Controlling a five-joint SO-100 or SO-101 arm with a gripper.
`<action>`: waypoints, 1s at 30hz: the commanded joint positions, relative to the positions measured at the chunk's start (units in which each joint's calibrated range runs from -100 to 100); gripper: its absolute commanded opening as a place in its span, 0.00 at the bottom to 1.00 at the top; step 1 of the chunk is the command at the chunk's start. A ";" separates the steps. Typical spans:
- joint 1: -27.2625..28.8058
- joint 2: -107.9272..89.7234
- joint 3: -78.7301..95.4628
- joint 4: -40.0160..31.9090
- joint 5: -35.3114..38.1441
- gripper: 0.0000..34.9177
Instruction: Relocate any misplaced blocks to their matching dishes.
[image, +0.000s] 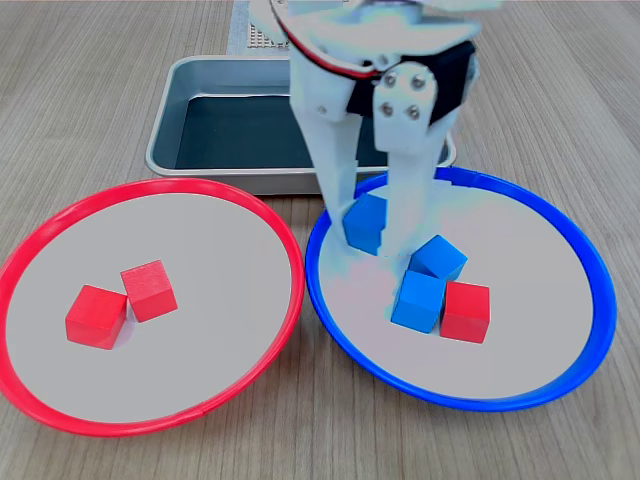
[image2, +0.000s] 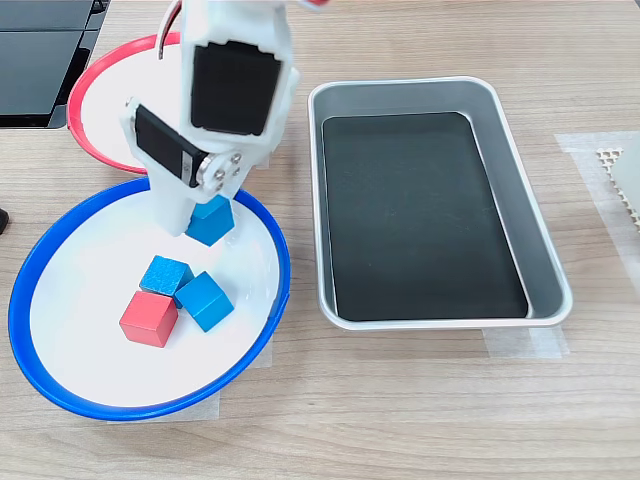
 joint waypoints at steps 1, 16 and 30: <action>1.91 -3.10 0.71 -0.65 1.37 0.01; 1.25 -1.40 0.07 -2.22 1.47 0.30; -2.42 -2.33 -7.94 1.49 0.05 0.25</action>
